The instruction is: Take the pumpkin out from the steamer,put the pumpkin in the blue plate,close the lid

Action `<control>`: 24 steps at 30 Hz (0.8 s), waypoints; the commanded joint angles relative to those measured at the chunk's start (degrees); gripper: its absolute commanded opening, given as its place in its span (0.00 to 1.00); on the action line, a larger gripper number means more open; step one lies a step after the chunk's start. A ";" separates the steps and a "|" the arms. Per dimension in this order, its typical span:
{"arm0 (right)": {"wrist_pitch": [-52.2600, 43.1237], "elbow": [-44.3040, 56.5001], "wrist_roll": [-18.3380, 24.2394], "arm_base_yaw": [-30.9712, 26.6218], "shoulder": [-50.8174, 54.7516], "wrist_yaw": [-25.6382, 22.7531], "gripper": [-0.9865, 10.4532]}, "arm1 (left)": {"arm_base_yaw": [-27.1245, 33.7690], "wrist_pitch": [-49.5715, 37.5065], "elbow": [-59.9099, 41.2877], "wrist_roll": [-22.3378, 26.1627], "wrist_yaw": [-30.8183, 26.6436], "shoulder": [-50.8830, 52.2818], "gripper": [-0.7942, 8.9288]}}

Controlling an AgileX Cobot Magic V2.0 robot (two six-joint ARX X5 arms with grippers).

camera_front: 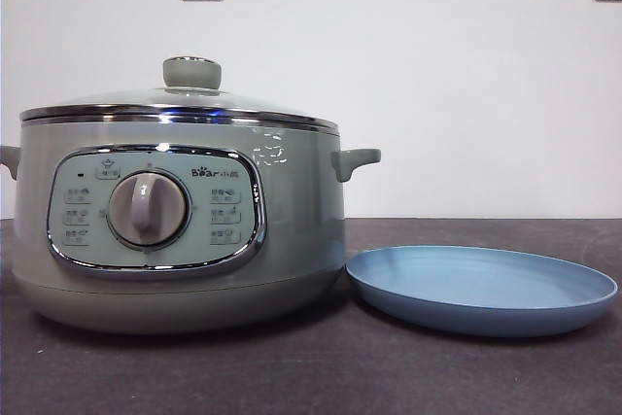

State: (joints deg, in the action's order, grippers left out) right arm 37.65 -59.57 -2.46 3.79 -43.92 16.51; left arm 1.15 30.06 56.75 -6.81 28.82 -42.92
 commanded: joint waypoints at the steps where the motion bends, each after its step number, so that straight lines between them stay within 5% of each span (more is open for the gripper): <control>1: 0.44 -0.09 0.68 0.07 -0.96 0.09 0.51 | -2.12 0.20 0.70 0.85 1.60 -1.81 0.50; 7: 0.42 -0.09 0.66 0.55 -2.45 0.11 0.50 | -9.31 0.13 1.60 0.85 0.57 -8.07 0.50; 17: 0.68 -0.09 0.55 1.42 -3.61 0.09 0.50 | -23.54 0.04 7.13 4.98 -15.06 -21.99 0.50; 24: 1.68 -0.09 0.57 1.44 -3.72 0.09 0.50 | -27.61 -0.20 9.20 7.39 -20.37 -30.16 0.50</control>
State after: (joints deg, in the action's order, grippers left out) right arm 39.42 -59.57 -2.13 5.19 -47.57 16.51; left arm -26.09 30.33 65.76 -0.93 9.04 -72.29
